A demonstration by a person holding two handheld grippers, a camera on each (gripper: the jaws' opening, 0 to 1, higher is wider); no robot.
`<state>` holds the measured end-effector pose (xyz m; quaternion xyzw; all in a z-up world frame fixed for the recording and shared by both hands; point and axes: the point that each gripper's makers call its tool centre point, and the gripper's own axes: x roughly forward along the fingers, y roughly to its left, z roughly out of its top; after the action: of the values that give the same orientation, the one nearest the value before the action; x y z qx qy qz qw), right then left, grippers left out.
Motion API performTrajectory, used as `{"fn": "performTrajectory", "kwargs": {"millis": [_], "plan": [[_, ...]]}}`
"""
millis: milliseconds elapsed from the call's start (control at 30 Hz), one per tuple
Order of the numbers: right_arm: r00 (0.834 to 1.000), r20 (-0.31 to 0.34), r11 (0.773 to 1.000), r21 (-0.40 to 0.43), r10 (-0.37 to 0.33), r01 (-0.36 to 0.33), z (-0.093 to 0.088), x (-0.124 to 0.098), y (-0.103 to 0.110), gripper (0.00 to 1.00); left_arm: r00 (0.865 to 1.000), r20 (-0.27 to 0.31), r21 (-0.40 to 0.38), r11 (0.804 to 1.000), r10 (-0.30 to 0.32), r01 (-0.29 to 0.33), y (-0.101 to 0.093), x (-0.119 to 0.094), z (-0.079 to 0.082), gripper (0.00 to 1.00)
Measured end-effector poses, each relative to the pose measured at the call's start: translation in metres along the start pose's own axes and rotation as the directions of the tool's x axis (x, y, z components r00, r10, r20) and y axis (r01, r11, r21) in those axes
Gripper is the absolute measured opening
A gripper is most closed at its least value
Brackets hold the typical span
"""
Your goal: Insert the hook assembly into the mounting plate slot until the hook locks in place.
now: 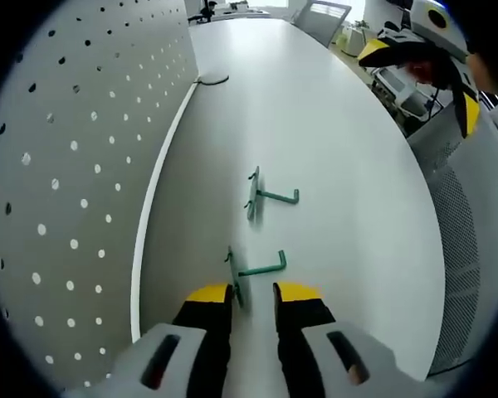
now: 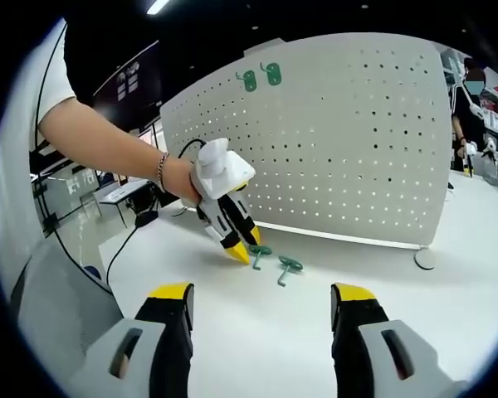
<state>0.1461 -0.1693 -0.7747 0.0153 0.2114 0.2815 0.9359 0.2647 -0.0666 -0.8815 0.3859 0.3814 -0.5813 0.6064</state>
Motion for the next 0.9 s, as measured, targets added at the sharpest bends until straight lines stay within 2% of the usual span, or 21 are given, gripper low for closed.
{"fn": "performTrajectory", "kwargs": {"millis": [433, 500, 700, 900], "plan": [[1.0, 0.0, 1.0, -0.001, 0.003, -0.003, 0.0006, -0.0002, 0.0013, 0.64, 0.999, -0.017, 0.001, 0.999, 0.039, -0.039, 0.0073, -0.0012, -0.0043, 0.07], [1.0, 0.0, 1.0, 0.0, 0.001, -0.001, 0.0003, -0.0004, 0.0008, 0.64, 0.999, -0.019, -0.016, 0.999, 0.041, -0.041, 0.007, -0.0013, -0.004, 0.07], [1.0, 0.002, 1.0, 0.003, 0.003, -0.003, 0.0006, -0.0003, 0.0011, 0.65, 0.999, -0.018, 0.005, 0.999, 0.052, -0.052, 0.0078, -0.0012, -0.0044, 0.04], [1.0, 0.0, 1.0, -0.011, 0.018, -0.018, 0.0009, 0.001, 0.005, 0.65, 0.999, -0.016, -0.008, 0.999, 0.045, -0.045, 0.0081, -0.0015, -0.0047, 0.04]]}}
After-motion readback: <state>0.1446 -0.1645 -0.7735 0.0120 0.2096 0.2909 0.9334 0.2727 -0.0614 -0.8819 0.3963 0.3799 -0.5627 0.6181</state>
